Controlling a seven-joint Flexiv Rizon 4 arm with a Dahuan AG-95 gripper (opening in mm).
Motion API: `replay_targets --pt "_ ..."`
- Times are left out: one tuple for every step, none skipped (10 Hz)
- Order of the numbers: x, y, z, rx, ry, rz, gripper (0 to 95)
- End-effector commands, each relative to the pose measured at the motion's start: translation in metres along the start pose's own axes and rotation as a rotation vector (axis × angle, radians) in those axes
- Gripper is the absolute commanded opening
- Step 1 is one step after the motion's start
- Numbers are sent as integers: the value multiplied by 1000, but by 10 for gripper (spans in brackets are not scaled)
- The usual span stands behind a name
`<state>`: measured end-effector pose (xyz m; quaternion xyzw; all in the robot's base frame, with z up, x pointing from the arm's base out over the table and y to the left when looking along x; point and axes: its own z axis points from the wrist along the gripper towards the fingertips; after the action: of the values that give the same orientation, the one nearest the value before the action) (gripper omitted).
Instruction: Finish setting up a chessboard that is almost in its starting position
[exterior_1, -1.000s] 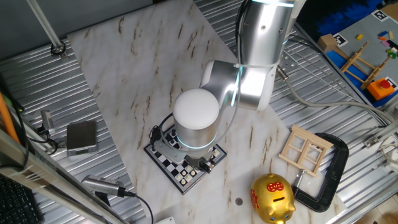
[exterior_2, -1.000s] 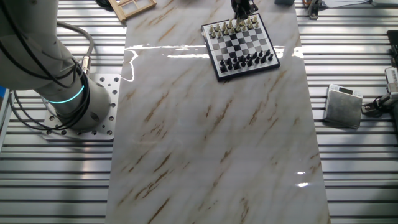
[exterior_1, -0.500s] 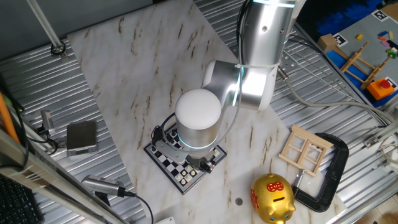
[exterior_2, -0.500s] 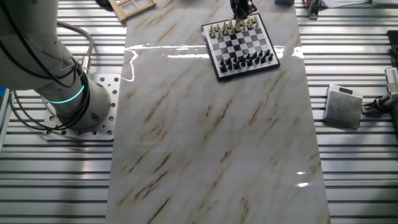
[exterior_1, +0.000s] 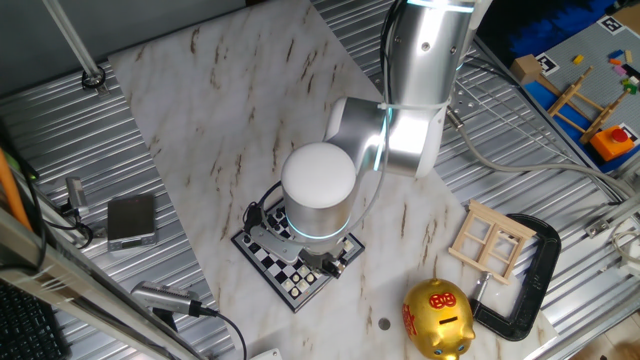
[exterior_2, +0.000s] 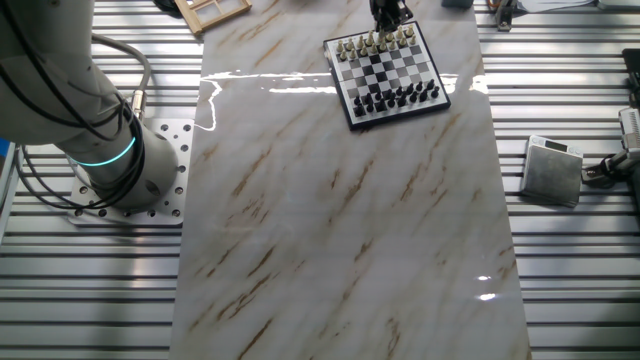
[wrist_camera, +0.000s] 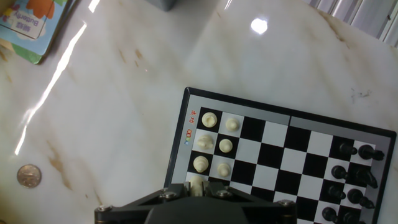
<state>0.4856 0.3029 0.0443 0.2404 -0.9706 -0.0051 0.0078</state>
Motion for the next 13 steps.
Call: replay_targets --pt "0 0 1 0 -1 -2 0" --pt "0 0 1 0 -1 -2 0" --pt "1 0 1 0 -1 -3 0" --pt "1 -1 1 0 -1 -4 0" --pt "2 -1 2 1 -3 -6 0" --pt "2 -1 3 1 -6 -9 0" --pt "2 -1 3 1 -7 -9 0" --pt "2 -1 3 2 -8 -14 0" --pt "2 -1 3 2 -9 -18 190" --pt "2 -1 3 2 -9 -19 190" --pt "2 -1 3 2 -9 -19 190" --pt "2 -1 3 2 -9 -21 190" --pt "2 -1 3 2 -10 -21 190"
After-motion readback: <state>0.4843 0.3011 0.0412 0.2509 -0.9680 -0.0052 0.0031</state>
